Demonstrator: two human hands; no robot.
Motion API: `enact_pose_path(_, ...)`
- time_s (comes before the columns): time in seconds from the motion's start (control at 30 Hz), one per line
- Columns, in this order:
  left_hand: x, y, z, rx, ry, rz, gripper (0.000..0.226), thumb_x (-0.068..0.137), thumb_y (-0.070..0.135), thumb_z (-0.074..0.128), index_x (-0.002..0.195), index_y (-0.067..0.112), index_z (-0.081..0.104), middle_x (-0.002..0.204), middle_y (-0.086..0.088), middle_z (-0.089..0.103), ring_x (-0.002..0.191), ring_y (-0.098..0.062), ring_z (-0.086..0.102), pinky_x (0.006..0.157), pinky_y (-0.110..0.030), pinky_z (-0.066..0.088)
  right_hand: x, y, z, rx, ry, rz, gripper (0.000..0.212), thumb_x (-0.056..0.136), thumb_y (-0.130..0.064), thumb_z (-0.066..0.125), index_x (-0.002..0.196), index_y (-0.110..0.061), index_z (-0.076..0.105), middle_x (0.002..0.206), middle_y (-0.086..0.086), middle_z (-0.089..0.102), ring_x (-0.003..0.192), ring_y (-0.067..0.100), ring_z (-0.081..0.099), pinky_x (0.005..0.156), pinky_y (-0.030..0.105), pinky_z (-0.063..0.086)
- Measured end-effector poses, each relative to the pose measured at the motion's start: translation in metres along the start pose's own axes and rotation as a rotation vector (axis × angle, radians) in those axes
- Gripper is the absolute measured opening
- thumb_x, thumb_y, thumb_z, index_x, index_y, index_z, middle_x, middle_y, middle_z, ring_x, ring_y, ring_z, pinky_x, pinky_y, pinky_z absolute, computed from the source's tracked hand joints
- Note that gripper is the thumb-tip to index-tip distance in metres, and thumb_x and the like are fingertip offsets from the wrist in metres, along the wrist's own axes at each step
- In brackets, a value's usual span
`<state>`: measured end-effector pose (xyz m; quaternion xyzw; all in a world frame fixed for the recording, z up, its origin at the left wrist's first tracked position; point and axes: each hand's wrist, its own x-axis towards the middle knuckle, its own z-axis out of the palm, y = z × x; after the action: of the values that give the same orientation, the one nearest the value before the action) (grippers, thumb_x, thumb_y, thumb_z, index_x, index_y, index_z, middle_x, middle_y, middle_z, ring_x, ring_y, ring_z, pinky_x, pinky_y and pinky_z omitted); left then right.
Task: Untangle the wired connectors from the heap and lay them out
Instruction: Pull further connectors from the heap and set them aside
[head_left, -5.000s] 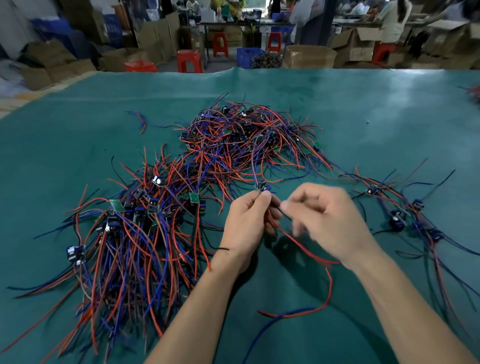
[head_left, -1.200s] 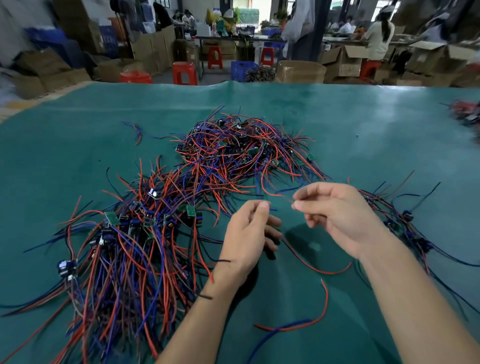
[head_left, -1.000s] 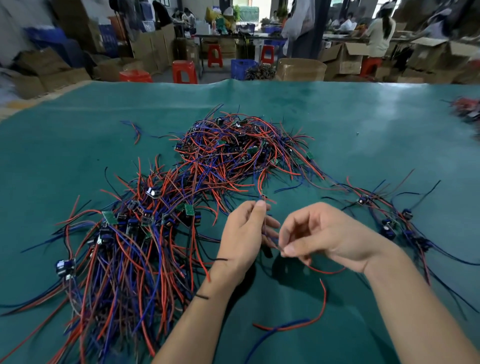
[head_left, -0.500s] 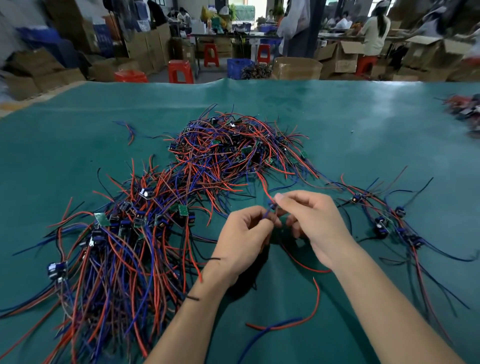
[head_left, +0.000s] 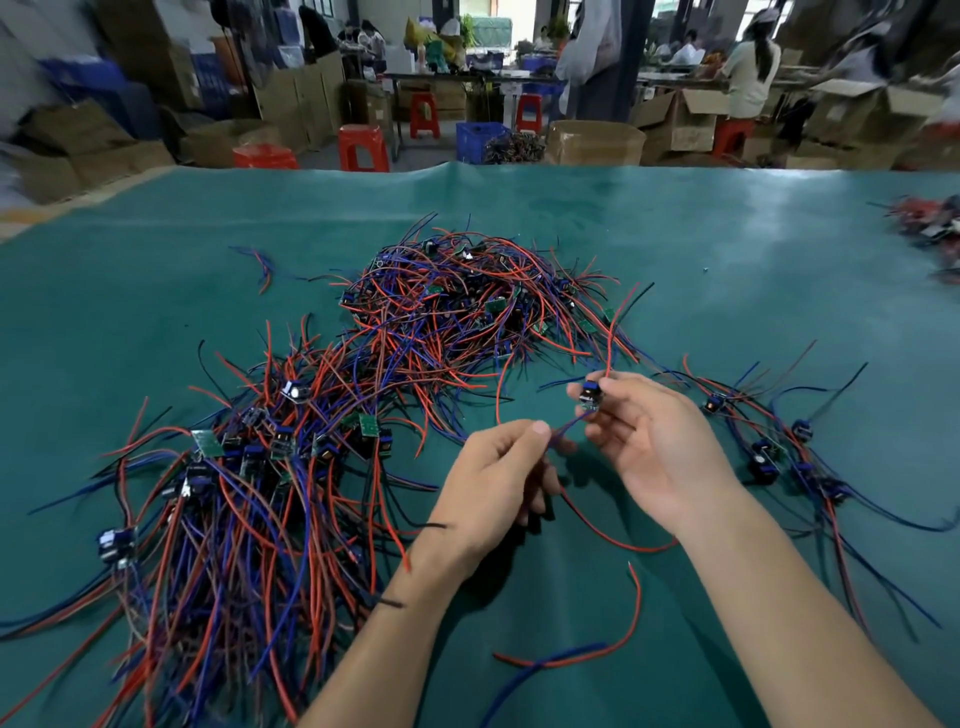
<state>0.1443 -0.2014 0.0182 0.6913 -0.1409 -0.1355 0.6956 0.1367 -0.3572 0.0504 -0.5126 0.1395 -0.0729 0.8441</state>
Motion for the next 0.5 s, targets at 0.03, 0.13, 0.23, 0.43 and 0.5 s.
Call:
enact_pose_path(0.03,-0.0003,-0.0004,0.0004,0.022,-0.01,0.008,0.037,0.107,0.027,0.042,0.098,0.003,0.069,0.062,-0.002,0.06,0.047,-0.011,0.047,0.041,-0.019,0.035,-0.0004,0.0011,0.0011,-0.011,-0.001,-0.006,0.015,0.095,0.0,0.057,0.088,-0.007,0.069,0.089,0.015,0.076,0.064,0.017,0.066,0.054,0.022,0.053)
enact_pose_path(0.13,-0.0011,-0.0009,-0.0001,0.063,-0.024,0.024,0.034,0.107,0.023,0.043,0.094,-0.002,0.062,0.062,-0.001,0.061,0.047,-0.012,0.049,0.041,-0.018,0.037,-0.002,0.0059,0.0036,-0.105,-0.015,-0.063,0.024,0.094,0.005,0.059,0.078,-0.007,0.071,0.079,0.011,0.072,0.061,0.019,0.066,0.053,0.025,0.055)
enact_pose_path(0.23,-0.0008,-0.0011,-0.0013,0.072,-0.034,0.028,0.026,0.106,0.016,0.043,0.09,0.005,0.059,0.063,0.0,0.062,0.047,-0.012,0.051,0.041,-0.019,0.037,-0.0039,0.0065,0.0045,-0.177,-0.057,-0.098,0.023,0.093,0.007,0.059,0.078,-0.006,0.071,0.075,0.008,0.069,0.061,0.019,0.067,0.055,0.027,0.057)
enact_pose_path(0.43,-0.0017,-0.0003,-0.0015,0.045,-0.101,0.023,0.017,0.102,0.007,0.051,0.107,0.011,0.066,0.066,0.0,0.067,0.05,-0.011,0.055,0.044,-0.017,0.038,-0.0014,0.0028,0.0042,-0.152,0.058,-0.036,0.027,0.092,-0.002,0.054,0.071,-0.01,0.069,0.064,0.005,0.066,0.052,0.014,0.057,0.044,0.023,0.04)
enact_pose_path(0.5,-0.0025,0.0001,-0.0018,0.022,-0.127,0.017,0.016,0.1,0.009,0.055,0.107,0.007,0.069,0.069,-0.003,0.07,0.052,-0.012,0.058,0.046,-0.018,0.039,-0.0003,0.0007,0.0047,-0.002,0.059,0.038,0.021,0.095,-0.007,0.057,0.076,-0.008,0.067,0.064,0.005,0.065,0.051,0.012,0.054,0.042,0.02,0.038)
